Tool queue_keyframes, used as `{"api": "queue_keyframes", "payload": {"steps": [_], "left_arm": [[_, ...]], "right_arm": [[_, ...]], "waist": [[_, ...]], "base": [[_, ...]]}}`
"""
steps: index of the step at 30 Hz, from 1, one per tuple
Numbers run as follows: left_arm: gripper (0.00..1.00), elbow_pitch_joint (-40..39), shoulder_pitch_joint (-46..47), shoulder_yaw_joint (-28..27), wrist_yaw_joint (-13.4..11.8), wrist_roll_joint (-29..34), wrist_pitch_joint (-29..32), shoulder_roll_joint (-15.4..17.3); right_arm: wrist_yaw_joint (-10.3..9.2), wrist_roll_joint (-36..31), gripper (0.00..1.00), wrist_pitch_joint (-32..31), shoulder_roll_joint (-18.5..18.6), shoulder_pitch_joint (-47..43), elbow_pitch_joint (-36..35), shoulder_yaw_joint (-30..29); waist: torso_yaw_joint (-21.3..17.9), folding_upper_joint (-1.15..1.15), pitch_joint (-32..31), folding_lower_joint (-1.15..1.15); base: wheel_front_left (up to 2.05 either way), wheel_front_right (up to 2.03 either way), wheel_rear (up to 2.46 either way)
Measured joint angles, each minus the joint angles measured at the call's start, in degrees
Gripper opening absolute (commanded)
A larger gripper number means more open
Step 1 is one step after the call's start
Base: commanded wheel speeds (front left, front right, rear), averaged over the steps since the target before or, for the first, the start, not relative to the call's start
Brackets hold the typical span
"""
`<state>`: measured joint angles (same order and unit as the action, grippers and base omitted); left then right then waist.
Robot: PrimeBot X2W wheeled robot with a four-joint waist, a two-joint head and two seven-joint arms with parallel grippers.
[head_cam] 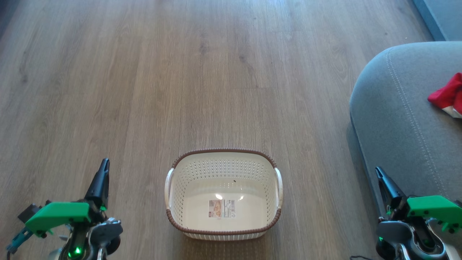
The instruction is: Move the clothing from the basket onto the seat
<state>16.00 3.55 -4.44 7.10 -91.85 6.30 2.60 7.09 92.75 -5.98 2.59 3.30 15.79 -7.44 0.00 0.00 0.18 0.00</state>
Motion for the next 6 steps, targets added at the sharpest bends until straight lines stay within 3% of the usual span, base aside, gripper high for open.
{"api": "queue_keyframes", "payload": {"steps": [6], "left_arm": [[0.00, 0.00, 0.00, 0.00, 0.00, 0.00, 0.00, 0.00]], "right_arm": [[0.00, 0.00, 0.00, 0.00, -0.01, 0.00, 0.00, -0.01]], "waist": [[0.00, 0.00, 0.00, 0.00]], "base": [[0.00, 0.00, 0.00]]}}
